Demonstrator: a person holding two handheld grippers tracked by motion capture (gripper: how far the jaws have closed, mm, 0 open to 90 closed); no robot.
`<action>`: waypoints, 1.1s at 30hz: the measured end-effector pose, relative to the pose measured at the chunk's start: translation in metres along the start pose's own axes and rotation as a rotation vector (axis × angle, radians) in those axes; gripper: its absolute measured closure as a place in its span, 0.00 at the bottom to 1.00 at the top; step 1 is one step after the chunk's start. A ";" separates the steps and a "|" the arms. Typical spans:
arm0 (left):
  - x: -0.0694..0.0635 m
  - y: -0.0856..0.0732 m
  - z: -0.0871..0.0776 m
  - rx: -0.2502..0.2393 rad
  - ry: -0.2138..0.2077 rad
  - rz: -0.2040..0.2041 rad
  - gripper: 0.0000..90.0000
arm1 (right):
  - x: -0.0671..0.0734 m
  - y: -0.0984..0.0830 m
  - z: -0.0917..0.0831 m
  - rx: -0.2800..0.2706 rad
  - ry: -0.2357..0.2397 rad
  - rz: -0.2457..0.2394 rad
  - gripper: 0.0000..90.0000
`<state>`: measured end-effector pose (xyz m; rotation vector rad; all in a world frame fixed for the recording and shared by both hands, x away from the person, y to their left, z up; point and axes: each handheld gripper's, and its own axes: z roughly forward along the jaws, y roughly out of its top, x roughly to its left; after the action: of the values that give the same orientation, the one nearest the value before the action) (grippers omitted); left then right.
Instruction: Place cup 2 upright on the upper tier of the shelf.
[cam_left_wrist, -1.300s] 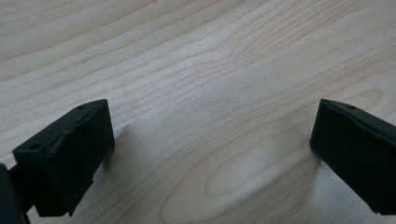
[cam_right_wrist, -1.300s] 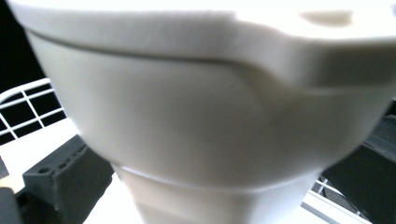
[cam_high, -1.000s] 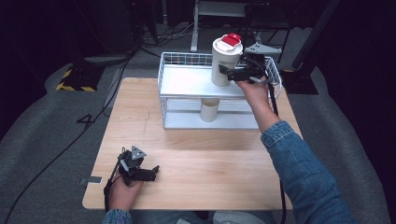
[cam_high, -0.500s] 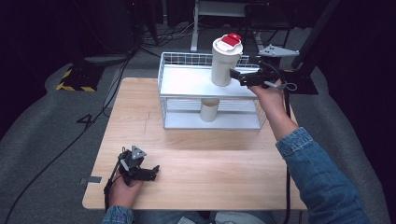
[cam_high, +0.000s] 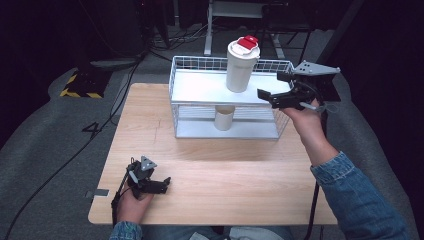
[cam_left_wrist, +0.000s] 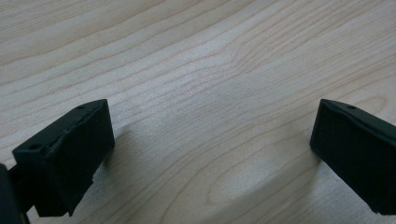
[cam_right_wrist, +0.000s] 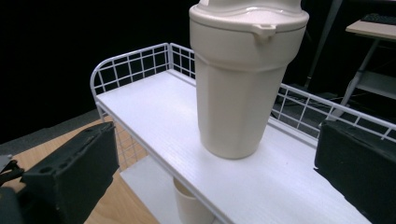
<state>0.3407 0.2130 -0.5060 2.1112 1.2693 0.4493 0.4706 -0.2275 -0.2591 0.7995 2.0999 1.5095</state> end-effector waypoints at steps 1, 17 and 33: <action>0.000 0.000 0.000 0.000 0.001 0.001 0.00 | 0.001 -0.002 -0.003 0.001 0.001 -0.003 0.00; 0.000 0.000 0.000 -0.001 0.000 -0.001 0.00 | 0.005 -0.046 -0.041 0.058 -0.004 -0.008 0.03; 0.000 0.000 0.000 -0.002 0.001 -0.003 0.00 | 0.008 -0.115 -0.054 0.187 -0.054 -0.004 0.09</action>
<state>0.3409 0.2127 -0.5061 2.1074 1.2712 0.4500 0.4066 -0.2878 -0.3513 0.8913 2.2242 1.2877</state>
